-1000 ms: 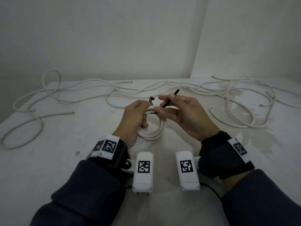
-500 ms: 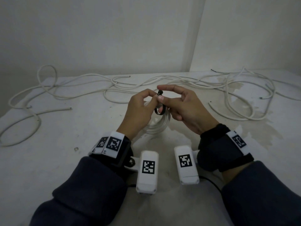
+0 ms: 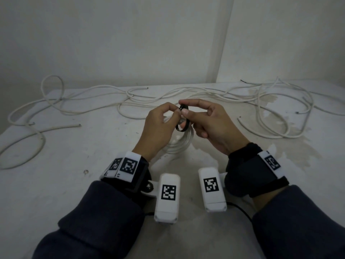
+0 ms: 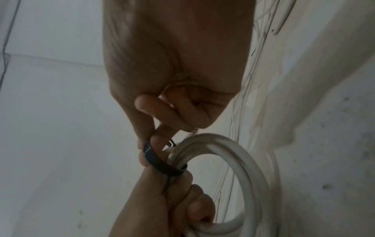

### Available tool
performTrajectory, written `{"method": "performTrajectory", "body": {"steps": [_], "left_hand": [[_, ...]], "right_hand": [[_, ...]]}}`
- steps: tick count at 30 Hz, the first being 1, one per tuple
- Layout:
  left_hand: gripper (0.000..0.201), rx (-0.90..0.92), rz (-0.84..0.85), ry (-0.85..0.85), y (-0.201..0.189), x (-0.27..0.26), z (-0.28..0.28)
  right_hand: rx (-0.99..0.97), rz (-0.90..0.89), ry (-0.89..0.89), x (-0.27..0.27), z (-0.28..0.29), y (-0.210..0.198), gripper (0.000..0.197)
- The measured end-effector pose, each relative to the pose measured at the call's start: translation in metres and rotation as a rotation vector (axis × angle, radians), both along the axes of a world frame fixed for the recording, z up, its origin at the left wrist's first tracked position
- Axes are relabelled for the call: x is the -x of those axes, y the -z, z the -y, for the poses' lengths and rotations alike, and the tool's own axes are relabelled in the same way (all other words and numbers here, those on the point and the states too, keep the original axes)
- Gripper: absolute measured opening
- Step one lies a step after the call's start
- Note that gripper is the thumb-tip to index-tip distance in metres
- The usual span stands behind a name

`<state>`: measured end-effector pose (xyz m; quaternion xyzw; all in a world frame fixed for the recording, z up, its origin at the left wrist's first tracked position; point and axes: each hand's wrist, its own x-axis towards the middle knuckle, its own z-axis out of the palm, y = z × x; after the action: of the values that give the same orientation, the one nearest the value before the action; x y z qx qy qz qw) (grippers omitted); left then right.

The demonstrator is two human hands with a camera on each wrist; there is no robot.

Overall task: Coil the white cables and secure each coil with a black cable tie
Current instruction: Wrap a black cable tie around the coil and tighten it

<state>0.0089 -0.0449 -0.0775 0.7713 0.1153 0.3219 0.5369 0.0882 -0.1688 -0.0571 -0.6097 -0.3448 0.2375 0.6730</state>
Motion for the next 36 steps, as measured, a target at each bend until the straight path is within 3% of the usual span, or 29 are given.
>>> {"method": "performTrajectory", "body": {"steps": [16, 29, 32, 36], "left_hand": [[0.015, -0.069, -0.025, 0.002, -0.0006, 0.0006, -0.0003], [0.021, -0.155, -0.041, 0.062, -0.0049, 0.0008, 0.0064], [0.024, -0.159, -0.048, 0.074, -0.0046, 0.0, 0.0074], [0.022, -0.126, -0.027, 0.018, -0.0014, -0.0016, 0.004]], "right_hand": [[-0.002, -0.011, 0.005, 0.0015, 0.0009, -0.0016, 0.017], [-0.084, -0.058, 0.14, 0.0002, -0.001, -0.0005, 0.004], [-0.087, -0.078, 0.161, -0.0003, -0.002, -0.0008, 0.012], [-0.05, -0.116, 0.082, -0.0018, -0.0009, -0.0009, 0.007]]}}
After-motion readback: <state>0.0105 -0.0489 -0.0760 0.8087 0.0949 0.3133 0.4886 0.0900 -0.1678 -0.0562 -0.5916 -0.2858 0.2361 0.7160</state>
